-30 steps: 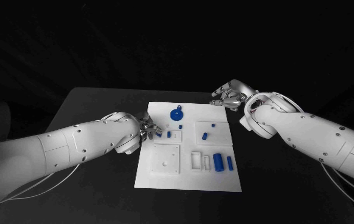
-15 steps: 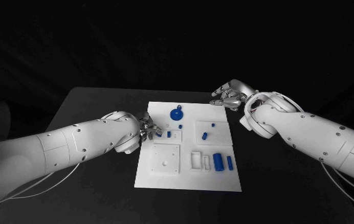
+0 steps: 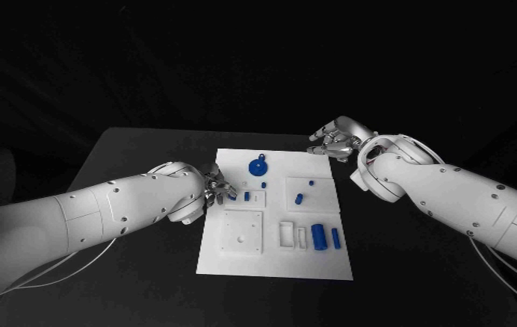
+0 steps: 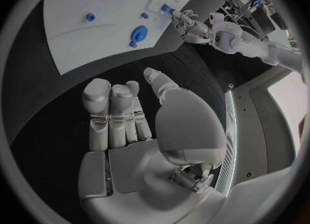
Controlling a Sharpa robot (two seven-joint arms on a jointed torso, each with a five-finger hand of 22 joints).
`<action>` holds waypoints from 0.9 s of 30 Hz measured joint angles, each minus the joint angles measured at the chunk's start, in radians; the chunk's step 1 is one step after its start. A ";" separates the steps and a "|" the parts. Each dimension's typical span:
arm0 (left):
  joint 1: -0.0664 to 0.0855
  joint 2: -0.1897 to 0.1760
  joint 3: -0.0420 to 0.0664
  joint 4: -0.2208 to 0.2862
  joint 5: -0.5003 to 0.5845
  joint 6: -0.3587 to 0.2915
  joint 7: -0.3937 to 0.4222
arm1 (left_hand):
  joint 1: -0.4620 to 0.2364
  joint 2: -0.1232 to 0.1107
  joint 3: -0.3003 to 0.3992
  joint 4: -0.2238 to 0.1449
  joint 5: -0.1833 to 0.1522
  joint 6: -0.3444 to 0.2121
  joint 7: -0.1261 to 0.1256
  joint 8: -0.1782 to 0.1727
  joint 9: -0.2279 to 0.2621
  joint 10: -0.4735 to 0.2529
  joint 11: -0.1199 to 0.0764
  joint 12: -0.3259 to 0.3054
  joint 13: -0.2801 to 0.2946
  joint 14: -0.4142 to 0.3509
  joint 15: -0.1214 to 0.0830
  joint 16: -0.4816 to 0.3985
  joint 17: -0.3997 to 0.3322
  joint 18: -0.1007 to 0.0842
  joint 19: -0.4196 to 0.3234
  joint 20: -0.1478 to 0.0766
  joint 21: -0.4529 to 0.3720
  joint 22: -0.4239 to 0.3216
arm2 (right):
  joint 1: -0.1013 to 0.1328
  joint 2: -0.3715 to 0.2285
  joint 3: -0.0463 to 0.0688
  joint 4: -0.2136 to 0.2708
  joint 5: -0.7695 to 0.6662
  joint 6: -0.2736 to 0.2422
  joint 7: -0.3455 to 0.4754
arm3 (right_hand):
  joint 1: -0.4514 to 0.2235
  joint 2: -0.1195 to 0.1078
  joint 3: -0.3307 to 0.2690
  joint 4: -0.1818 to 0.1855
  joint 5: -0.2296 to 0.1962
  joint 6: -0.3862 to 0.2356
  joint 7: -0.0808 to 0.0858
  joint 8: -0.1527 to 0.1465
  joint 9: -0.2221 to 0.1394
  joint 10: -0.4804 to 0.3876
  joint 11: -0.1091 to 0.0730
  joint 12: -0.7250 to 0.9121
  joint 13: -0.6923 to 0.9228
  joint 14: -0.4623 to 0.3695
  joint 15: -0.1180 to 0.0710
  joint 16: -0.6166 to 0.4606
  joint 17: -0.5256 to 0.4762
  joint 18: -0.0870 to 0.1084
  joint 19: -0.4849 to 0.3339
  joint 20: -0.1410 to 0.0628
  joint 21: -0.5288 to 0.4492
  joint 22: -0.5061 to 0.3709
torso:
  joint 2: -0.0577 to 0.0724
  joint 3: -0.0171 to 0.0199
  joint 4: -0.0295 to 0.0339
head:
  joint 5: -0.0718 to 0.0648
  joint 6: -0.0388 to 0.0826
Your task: Assemble the parts on the task board
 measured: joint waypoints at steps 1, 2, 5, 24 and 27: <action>0.000 0.000 0.000 -0.001 -0.001 0.001 0.000 | 0.000 0.000 0.000 0.000 0.000 0.000 0.000 0.000 0.001 0.000 0.000 0.000 0.000 0.001 0.001 0.000 0.000 0.000 0.000 0.000 0.000 0.000 | 0.000 0.000 0.000 0.000 0.000 0.000 0.000 | 0.000 0.000 0.000 0.000 0.000 0.000 0.000 0.000 0.000 0.000 0.000 0.000 0.000 0.000 0.000 0.000 0.000 0.000 0.000 0.000 0.000 0.000 | 0.000 -0.0001 0.0000 | 0.000 0.000; 0.000 0.001 0.000 -0.002 -0.001 0.002 -0.001 | 0.000 0.000 -0.002 0.001 -0.004 0.000 0.000 0.004 0.001 0.000 0.000 0.000 0.001 0.001 0.001 0.000 0.000 0.000 0.000 0.000 0.000 0.000 | 0.000 0.000 0.000 0.000 0.000 0.000 0.000 | 0.000 0.000 0.000 0.000 0.000 0.000 0.000 0.000 0.000 0.000 0.000 0.000 0.000 0.000 0.000 0.000 0.000 0.000 0.000 0.000 0.000 0.000 | 0.000 0.0000 0.0000 | 0.001 0.000; 0.000 0.003 0.000 -0.004 -0.003 0.003 -0.002 | 0.000 0.000 -0.004 0.004 -0.006 0.000 0.000 0.014 0.001 0.000 0.000 0.000 0.001 -0.002 -0.001 0.000 0.001 0.000 0.000 0.000 0.000 0.000 | 0.000 0.000 0.000 0.000 0.000 0.000 0.000 | 0.000 0.000 0.000 0.000 0.000 0.000 0.000 0.000 0.000 0.000 0.000 0.000 0.000 0.000 0.000 0.000 0.000 0.000 0.000 0.000 0.000 0.000 | 0.000 0.0000 0.0001 | 0.001 0.000; 0.000 0.015 0.000 -0.021 -0.010 0.012 -0.009 | -0.003 -0.003 -0.008 0.005 -0.006 0.001 0.001 0.048 0.051 0.000 0.000 0.018 0.003 -0.002 -0.002 0.005 0.003 0.000 0.000 0.000 0.000 0.000 | 0.000 -0.001 0.000 0.000 0.000 0.000 0.000 | 0.000 0.000 0.000 0.000 0.000 0.000 0.000 0.000 0.000 0.000 0.000 0.000 0.000 0.000 0.000 -0.003 -0.001 0.000 0.000 0.000 -0.001 0.000 | 0.001 0.0008 -0.0011 | 0.002 -0.001; 0.001 0.018 0.001 -0.025 -0.012 0.015 -0.010 | -0.006 -0.006 -0.008 0.005 0.002 0.001 0.001 0.051 0.066 0.000 0.000 0.024 0.004 -0.002 -0.002 0.009 0.005 0.000 0.000 0.000 0.004 0.000 | 0.000 -0.001 0.000 0.000 0.000 0.000 0.000 | 0.000 0.000 0.003 -0.003 0.000 0.000 0.000 0.000 0.000 0.000 0.000 0.000 0.000 0.000 0.000 -0.007 -0.003 0.000 0.000 0.000 -0.004 0.000 | 0.001 0.0007 -0.0010 | 0.002 -0.001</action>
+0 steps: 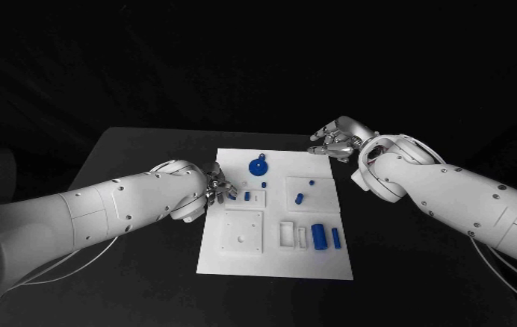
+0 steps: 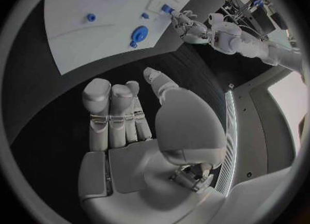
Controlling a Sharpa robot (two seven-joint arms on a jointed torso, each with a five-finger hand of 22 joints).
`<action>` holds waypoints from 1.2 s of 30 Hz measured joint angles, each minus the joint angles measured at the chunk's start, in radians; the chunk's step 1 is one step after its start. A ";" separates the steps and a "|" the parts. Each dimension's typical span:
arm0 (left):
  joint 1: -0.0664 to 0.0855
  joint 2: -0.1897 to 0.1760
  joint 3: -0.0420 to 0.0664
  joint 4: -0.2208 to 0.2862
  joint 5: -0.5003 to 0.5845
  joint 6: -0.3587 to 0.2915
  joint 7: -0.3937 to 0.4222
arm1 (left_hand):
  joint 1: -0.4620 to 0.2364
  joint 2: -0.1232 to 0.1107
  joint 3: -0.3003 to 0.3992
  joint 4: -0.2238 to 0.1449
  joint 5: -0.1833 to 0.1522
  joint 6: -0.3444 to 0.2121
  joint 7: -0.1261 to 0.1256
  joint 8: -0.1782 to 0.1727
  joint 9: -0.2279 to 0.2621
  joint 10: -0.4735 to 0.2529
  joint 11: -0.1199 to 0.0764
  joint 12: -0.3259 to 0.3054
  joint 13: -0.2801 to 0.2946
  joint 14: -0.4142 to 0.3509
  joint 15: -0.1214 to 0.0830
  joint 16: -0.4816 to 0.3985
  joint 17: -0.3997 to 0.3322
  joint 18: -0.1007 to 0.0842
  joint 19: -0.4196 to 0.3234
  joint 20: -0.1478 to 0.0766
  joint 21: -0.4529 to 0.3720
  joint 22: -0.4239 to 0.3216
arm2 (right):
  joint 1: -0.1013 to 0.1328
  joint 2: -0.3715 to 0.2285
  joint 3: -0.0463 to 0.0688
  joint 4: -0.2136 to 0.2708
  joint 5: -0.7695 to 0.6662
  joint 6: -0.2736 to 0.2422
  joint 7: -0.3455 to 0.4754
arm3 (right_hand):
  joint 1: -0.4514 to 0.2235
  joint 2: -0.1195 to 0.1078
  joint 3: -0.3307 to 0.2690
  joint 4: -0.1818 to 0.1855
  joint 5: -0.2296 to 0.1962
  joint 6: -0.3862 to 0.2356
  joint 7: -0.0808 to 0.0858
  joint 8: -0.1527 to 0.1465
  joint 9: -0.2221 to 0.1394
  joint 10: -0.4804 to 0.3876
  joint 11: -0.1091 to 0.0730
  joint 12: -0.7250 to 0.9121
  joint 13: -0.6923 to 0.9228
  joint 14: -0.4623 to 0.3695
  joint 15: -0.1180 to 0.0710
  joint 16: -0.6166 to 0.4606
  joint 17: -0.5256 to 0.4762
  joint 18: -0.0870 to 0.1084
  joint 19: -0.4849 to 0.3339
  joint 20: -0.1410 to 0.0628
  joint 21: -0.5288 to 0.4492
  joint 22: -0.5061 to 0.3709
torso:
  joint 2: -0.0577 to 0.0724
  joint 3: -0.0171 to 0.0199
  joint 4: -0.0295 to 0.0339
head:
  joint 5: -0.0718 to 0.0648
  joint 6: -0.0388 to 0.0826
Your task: Assemble the parts on the task board
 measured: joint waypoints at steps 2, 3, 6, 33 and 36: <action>0.000 0.002 0.000 -0.002 -0.001 0.002 -0.001 | 0.000 0.000 0.003 -0.003 0.000 0.000 0.000 0.004 0.007 0.000 0.000 0.000 0.000 0.000 0.000 0.000 0.001 0.000 0.000 0.000 0.000 0.000 | 0.000 0.000 0.000 0.000 0.000 0.000 0.000 | 0.000 0.000 0.000 0.000 0.000 0.000 0.000 0.000 0.000 0.000 0.000 0.000 0.000 0.000 0.000 0.000 0.000 0.000 0.000 0.000 0.000 0.000 | 0.000 0.0000 0.0000 | 0.000 0.000; 0.000 0.002 0.000 -0.004 -0.002 0.002 -0.001 | -0.001 -0.001 0.003 -0.003 0.000 0.000 0.000 0.005 0.008 0.000 0.000 0.000 0.000 0.000 0.000 0.000 0.001 0.000 0.000 0.000 0.000 0.000 | 0.000 0.000 0.000 0.000 0.000 0.000 0.000 | 0.000 0.000 0.000 0.000 0.000 0.000 0.000 0.000 0.000 0.000 0.000 0.000 0.000 0.000 0.000 0.000 0.000 0.000 0.000 0.000 0.000 0.000 | 0.000 -0.0001 0.0000 | 0.000 0.000; 0.000 0.006 0.000 -0.008 -0.003 0.005 -0.002 | -0.001 -0.001 0.007 -0.002 0.000 0.000 0.000 0.006 0.029 0.000 0.000 0.007 0.002 0.001 0.001 0.004 0.004 0.000 0.000 0.000 0.004 0.000 | 0.000 0.001 0.000 -0.001 0.000 0.000 0.000 | 0.000 0.000 0.000 0.000 0.000 0.000 0.000 0.000 0.000 0.000 0.000 0.000 0.000 0.000 0.000 0.000 0.000 0.000 0.000 0.000 0.000 0.000 | 0.000 -0.0002 0.0000 | 0.001 -0.001; 0.003 0.027 0.001 -0.027 -0.022 0.033 -0.022 | -0.006 0.004 0.013 0.016 -0.011 0.000 0.000 0.003 0.153 0.000 0.000 0.072 0.031 0.008 -0.003 0.079 0.094 0.000 -0.004 0.003 0.042 0.000 | 0.000 0.002 0.000 -0.003 0.000 0.001 0.001 | -0.004 -0.004 0.003 -0.003 0.014 0.000 0.000 0.000 0.000 0.000 0.000 0.000 0.000 0.000 0.000 -0.004 -0.004 0.000 0.000 0.000 -0.004 0.000 | 0.000 -0.0002 0.0002 | -0.002 -0.005; 0.003 0.030 0.001 -0.027 -0.026 0.034 -0.024 | -0.006 0.004 0.010 0.018 -0.014 0.000 0.000 0.000 0.197 0.000 0.000 0.077 0.033 0.009 -0.003 0.085 0.104 0.000 -0.004 0.003 0.047 0.000 | 0.000 0.003 0.000 -0.003 0.000 0.001 0.001 | -0.004 -0.004 0.003 -0.003 0.018 0.000 0.000 0.000 0.000 0.000 0.000 0.000 0.000 0.000 0.000 -0.004 -0.004 0.000 0.000 0.000 -0.004 0.000 | 0.000 -0.0004 0.0001 | -0.002 -0.006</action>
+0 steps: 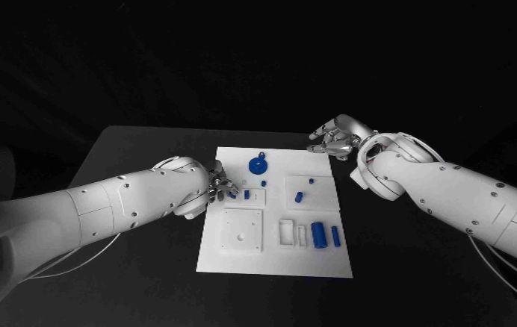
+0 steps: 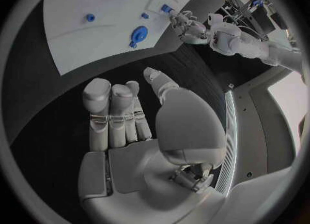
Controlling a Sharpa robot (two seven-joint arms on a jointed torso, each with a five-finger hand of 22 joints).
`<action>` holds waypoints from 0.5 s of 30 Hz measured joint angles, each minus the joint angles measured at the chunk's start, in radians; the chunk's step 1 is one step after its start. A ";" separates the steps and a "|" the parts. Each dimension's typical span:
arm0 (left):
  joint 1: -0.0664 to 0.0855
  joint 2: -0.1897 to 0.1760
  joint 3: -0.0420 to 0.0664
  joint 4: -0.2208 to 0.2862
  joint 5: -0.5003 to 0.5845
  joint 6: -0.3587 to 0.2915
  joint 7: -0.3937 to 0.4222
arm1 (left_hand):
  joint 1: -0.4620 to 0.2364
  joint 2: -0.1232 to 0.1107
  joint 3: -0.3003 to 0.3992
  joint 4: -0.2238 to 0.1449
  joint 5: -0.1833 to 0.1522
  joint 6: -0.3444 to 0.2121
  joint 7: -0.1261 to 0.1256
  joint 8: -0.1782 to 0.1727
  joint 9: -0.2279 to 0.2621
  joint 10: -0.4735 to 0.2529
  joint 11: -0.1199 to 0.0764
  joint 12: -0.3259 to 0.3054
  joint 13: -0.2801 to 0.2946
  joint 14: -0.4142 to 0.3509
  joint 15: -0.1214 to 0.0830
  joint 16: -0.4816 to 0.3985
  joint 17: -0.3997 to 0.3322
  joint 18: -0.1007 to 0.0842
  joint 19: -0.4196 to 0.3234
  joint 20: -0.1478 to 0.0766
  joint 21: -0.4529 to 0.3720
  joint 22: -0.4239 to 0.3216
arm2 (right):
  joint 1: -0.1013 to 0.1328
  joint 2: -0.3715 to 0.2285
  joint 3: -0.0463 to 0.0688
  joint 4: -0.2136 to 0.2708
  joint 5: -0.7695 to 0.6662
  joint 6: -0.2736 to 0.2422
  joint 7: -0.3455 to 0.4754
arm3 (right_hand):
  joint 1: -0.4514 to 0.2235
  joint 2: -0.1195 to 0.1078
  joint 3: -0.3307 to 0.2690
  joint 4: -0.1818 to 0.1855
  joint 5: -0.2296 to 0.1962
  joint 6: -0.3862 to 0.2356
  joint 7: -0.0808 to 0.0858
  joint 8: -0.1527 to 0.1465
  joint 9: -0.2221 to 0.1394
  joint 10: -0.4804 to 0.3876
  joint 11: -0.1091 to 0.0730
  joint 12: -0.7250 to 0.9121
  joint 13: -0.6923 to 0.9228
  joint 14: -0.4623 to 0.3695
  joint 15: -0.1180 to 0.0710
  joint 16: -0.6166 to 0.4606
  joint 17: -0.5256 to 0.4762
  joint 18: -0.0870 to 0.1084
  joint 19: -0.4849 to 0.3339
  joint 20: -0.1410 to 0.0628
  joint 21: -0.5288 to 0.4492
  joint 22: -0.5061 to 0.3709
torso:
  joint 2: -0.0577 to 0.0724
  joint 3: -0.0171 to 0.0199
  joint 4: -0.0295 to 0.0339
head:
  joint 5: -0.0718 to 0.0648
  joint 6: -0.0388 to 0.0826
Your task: Assemble the parts on the task board
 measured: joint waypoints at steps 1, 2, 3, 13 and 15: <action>0.000 0.001 0.000 0.000 -0.002 0.000 -0.001 | 0.000 0.000 0.000 0.000 -0.004 0.000 0.000 0.000 0.006 0.000 0.000 0.000 0.000 0.000 0.000 0.000 0.002 0.000 0.000 0.000 0.000 0.000 | 0.000 0.000 0.000 0.000 0.000 0.000 0.000 | 0.000 0.000 0.000 0.000 0.000 0.000 0.000 0.000 0.000 0.000 0.000 0.000 0.000 0.000 0.000 0.000 0.000 0.000 0.000 0.000 0.000 0.000 | 0.000 -0.0001 0.0000 | 0.000 0.000; 0.000 0.002 0.000 -0.001 -0.003 0.000 -0.001 | 0.000 0.000 0.000 0.000 -0.005 0.000 0.000 0.000 0.009 0.000 0.000 0.000 0.000 0.000 0.000 0.000 0.003 0.000 0.000 0.000 0.000 0.000 | 0.000 0.000 0.000 0.000 0.000 0.000 0.000 | 0.000 0.000 0.000 0.000 0.000 0.000 0.000 0.000 0.000 0.000 0.000 0.000 0.000 0.000 0.000 0.000 0.000 0.000 0.000 0.000 0.000 0.000 | 0.000 -0.0002 0.0000 | -0.001 0.000; 0.000 0.002 0.000 -0.001 -0.004 0.000 -0.001 | 0.000 0.000 0.000 0.000 -0.005 0.000 0.000 0.000 0.010 0.004 0.004 0.000 0.000 0.000 0.001 0.000 0.003 0.000 0.000 0.000 0.000 0.000 | 0.000 0.000 0.000 0.000 0.000 0.000 0.000 | 0.000 0.000 0.000 0.000 0.000 0.000 0.000 0.000 0.000 0.000 0.000 0.000 0.000 0.000 0.000 0.000 0.000 0.000 0.000 0.000 0.000 0.000 | 0.000 -0.0002 0.0000 | -0.001 0.000; 0.000 0.009 0.000 -0.002 -0.025 0.000 -0.002 | 0.000 0.000 -0.008 0.014 -0.017 0.008 0.004 0.006 0.028 0.011 0.003 0.020 0.005 0.009 0.001 0.018 0.031 0.000 0.000 0.007 0.005 0.001 | 0.000 0.000 0.000 0.001 0.000 0.000 0.000 | 0.000 0.000 0.000 0.000 0.005 0.000 0.000 0.000 0.000 0.000 0.000 0.000 0.000 0.000 0.000 0.000 -0.001 0.000 0.000 0.000 -0.004 0.000 | 0.000 -0.0001 0.0007 | -0.002 -0.002; 0.000 0.010 0.000 -0.002 -0.031 0.000 -0.002 | 0.000 0.000 -0.011 0.017 -0.017 0.009 0.004 0.012 0.034 0.011 0.003 0.020 0.005 0.010 0.002 0.019 0.034 0.000 0.000 0.007 0.009 0.001 | 0.000 0.000 0.000 0.001 0.000 0.000 0.000 | 0.000 0.000 0.000 0.000 0.005 0.000 0.000 0.000 0.000 0.000 0.000 0.000 0.000 0.000 0.000 0.000 -0.001 0.000 0.000 0.000 -0.004 0.000 | 0.000 0.0002 0.0006 | -0.002 -0.002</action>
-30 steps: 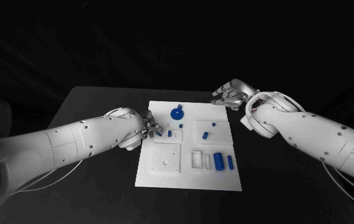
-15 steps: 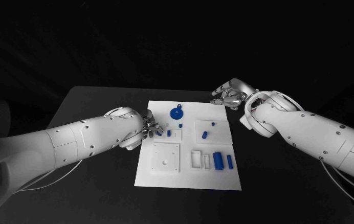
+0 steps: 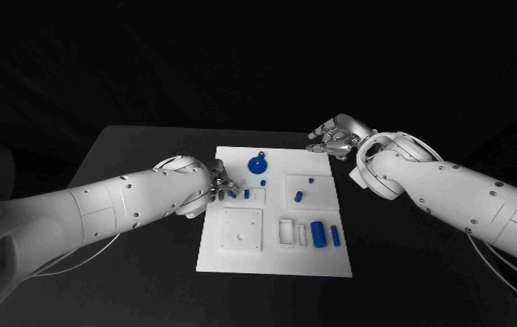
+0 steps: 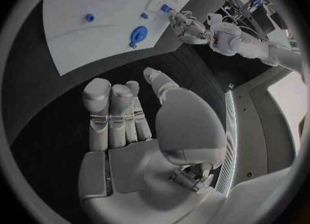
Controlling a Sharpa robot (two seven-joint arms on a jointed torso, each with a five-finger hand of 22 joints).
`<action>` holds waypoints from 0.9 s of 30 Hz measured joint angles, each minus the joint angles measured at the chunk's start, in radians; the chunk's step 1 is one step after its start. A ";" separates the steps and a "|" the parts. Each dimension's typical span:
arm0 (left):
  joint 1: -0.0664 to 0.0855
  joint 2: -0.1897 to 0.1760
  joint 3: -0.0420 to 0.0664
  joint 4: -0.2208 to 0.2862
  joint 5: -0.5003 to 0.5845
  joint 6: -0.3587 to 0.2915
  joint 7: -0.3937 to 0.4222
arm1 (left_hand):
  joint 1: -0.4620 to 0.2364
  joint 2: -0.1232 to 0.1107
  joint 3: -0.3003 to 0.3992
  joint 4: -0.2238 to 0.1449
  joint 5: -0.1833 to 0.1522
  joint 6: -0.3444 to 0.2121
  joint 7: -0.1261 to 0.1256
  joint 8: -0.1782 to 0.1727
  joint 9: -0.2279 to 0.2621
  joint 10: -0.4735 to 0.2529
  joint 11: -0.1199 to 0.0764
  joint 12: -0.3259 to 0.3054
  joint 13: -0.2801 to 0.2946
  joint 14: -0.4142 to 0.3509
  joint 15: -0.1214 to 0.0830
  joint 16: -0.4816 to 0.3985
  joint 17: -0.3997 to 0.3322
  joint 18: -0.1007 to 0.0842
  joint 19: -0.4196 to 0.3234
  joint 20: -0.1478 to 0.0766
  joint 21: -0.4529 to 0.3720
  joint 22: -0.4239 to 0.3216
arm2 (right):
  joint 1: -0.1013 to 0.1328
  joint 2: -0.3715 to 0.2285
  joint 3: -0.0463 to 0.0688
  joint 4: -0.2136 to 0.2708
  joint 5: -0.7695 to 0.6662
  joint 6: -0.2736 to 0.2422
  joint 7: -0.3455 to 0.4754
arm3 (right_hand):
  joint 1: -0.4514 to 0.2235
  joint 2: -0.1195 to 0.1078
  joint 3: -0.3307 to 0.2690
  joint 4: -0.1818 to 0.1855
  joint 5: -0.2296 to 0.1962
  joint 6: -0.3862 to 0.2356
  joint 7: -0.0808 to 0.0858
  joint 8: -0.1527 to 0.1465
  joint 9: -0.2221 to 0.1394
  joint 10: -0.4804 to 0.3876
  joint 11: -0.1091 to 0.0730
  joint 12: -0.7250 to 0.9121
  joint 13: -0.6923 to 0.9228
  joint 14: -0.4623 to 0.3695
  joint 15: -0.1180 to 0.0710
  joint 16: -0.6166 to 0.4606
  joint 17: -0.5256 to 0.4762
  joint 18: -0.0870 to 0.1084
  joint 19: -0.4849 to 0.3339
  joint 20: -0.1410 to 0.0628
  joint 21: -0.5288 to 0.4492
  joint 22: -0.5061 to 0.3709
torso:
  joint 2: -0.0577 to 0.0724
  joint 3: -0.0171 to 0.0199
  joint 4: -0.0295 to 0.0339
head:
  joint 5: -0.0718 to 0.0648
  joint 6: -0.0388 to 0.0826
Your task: Assemble the parts on the task board
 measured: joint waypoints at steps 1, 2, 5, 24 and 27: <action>0.000 0.001 0.000 0.000 -0.004 0.000 0.000 | 0.000 0.000 0.000 0.000 0.000 0.001 0.000 0.001 0.004 0.000 0.000 0.002 0.000 0.001 0.001 0.000 0.000 0.000 0.000 0.000 0.002 0.000 | 0.000 0.000 0.000 0.000 0.000 0.000 0.000 | 0.000 0.000 0.000 0.000 0.000 0.000 0.000 0.000 0.000 0.000 0.000 0.000 0.000 0.000 0.000 0.000 0.000 0.000 0.000 0.000 0.000 0.000 | 0.000 0.0001 0.0000 | 0.000 0.000; 0.000 0.001 0.000 0.000 -0.007 0.000 0.000 | 0.000 0.000 0.002 0.002 0.000 0.002 0.001 0.002 0.009 0.000 0.000 0.005 -0.002 0.001 0.001 0.000 0.001 0.000 -0.002 0.002 0.002 0.000 | 0.000 0.000 0.000 0.000 0.000 0.000 0.000 | 0.000 0.000 0.000 0.000 0.000 0.000 0.000 0.000 0.000 0.000 0.000 0.000 0.000 0.000 0.000 0.000 0.000 0.000 0.000 0.000 0.000 0.000 | 0.000 0.0001 0.0000 | 0.000 0.000; 0.000 0.002 0.000 0.001 -0.015 0.001 0.000 | 0.000 0.000 0.001 0.004 0.000 0.002 0.001 0.003 0.014 0.002 0.002 0.007 -0.005 0.002 0.001 0.000 0.001 0.000 -0.004 0.004 0.002 0.000 | 0.000 -0.001 0.000 0.001 0.000 0.000 0.000 | 0.000 0.000 0.000 0.000 0.000 0.000 0.000 0.000 0.000 0.000 0.000 0.000 0.000 0.000 0.000 0.000 0.000 0.000 0.000 0.000 0.000 0.000 | 0.000 0.0002 -0.0001 | 0.000 0.000; -0.001 0.003 0.000 0.001 -0.076 0.016 0.001 | 0.000 0.000 0.005 0.007 0.002 0.004 0.002 0.001 0.021 0.005 0.002 0.011 -0.010 0.003 0.003 0.000 0.010 0.000 -0.004 0.004 0.006 0.000 | 0.000 -0.003 0.000 0.001 0.001 0.000 0.000 | 0.000 0.000 0.000 0.000 0.000 0.000 0.000 0.000 0.000 0.000 0.000 0.000 0.000 0.000 0.000 0.000 0.000 0.000 0.000 0.000 0.000 0.000 | -0.001 -0.0012 0.0001 | 0.000 0.001; -0.003 0.001 -0.001 0.001 -0.080 0.019 0.000 | 0.000 0.000 0.008 0.006 0.004 0.004 0.002 -0.002 0.025 0.005 0.002 0.011 -0.010 0.003 0.003 0.000 0.010 0.000 -0.004 0.004 0.006 0.000 | 0.000 -0.003 0.000 0.001 0.001 0.000 0.000 | 0.000 0.000 0.000 0.000 0.000 0.000 0.000 0.000 0.000 0.000 0.000 0.000 0.000 0.000 0.000 0.000 0.000 0.000 0.000 0.000 0.000 0.000 | -0.001 -0.0018 0.0004 | 0.000 0.001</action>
